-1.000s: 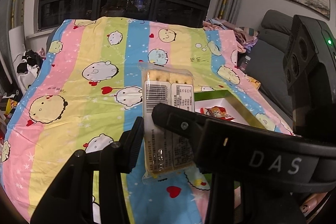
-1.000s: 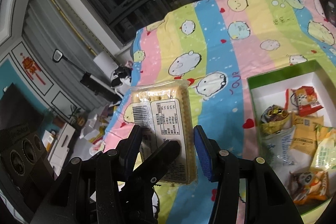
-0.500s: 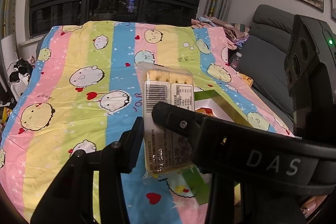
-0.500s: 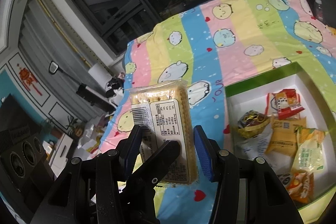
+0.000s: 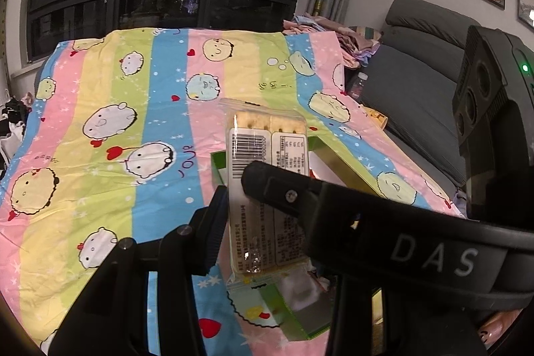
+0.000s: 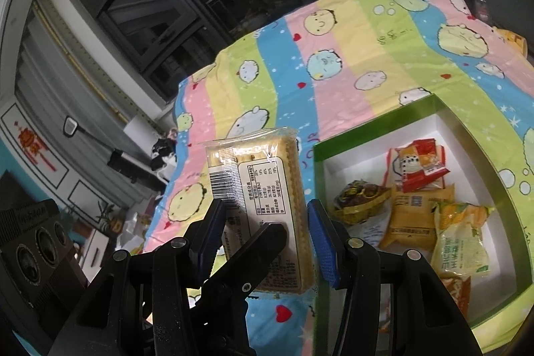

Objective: Organize snacks
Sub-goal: 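Lift the cream biscuit packet and carry it toward the green box, then lower the cream biscuit packet into the green box and open the right gripper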

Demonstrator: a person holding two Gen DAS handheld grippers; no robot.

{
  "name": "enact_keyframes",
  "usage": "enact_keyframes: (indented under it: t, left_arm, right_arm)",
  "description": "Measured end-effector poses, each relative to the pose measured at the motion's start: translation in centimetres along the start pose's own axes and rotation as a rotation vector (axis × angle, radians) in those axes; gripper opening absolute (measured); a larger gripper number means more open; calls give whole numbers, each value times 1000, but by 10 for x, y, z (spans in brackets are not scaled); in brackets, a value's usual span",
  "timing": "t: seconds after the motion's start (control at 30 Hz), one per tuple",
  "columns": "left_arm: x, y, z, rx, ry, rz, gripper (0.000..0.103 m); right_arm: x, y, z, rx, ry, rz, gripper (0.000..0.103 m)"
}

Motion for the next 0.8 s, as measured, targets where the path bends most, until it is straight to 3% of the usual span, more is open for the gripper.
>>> enact_keyframes:
  t: [0.8]
  left_arm:
    - [40, -25, -13, -11, 85, -70, 41]
  right_arm:
    - [-1, -47, 7, 59, 17, -95, 54]
Point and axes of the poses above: each gripper's, at about its wrist camera, not at the fingertips, and x roughly the way its jaws point, y to its left, z to its top, the point moved 3 cm from there along x, roughly the way its jaws point, and after that the axes turned 11 degrees about -y, right-handed, at the moved point
